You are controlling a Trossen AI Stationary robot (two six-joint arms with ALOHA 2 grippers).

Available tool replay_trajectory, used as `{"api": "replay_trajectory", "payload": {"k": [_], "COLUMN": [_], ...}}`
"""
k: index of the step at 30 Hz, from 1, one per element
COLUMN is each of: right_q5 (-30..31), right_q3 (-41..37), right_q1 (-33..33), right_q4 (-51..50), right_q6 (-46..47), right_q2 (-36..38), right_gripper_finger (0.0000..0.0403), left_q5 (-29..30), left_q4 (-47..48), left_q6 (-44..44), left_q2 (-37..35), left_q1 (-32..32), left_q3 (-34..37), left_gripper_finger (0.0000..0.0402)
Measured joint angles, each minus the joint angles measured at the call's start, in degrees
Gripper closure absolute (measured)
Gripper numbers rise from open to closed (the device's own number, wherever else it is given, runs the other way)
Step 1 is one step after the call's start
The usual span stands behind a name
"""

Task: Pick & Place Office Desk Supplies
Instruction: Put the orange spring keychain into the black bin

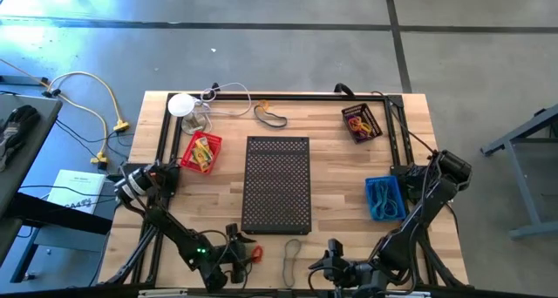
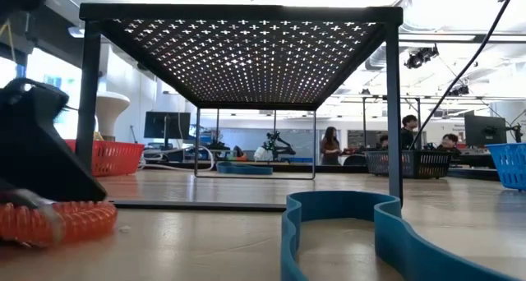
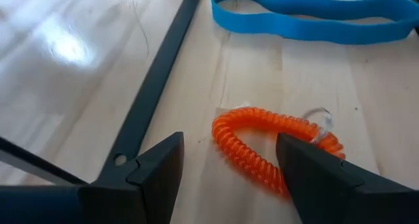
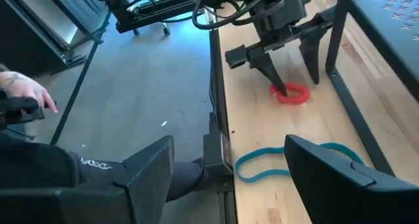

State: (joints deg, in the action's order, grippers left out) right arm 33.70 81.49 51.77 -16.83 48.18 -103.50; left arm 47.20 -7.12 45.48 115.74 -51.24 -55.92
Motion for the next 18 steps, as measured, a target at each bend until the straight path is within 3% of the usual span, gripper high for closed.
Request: {"api": "replay_trajectory", "payload": {"k": [8,18], "right_q5": [0.89,0.76], "right_q3": [0.00,0.00], "right_q1": [0.00,0.00], "right_q4": [-0.17,-0.48], "right_q6": [-0.03,-1.75], "right_q2": [0.00,-0.25], "right_gripper_finger": [0.0126,0.0126], "left_q5": [-4.71,-3.98], "left_q4": [1.36,-0.96], "left_q6": [2.68,4.84], "left_q2": [0.11,-0.52], "left_q1": [1.65,1.13], "left_q3": [0.02,0.17], "left_gripper_finger": [0.0220,0.0365]}}
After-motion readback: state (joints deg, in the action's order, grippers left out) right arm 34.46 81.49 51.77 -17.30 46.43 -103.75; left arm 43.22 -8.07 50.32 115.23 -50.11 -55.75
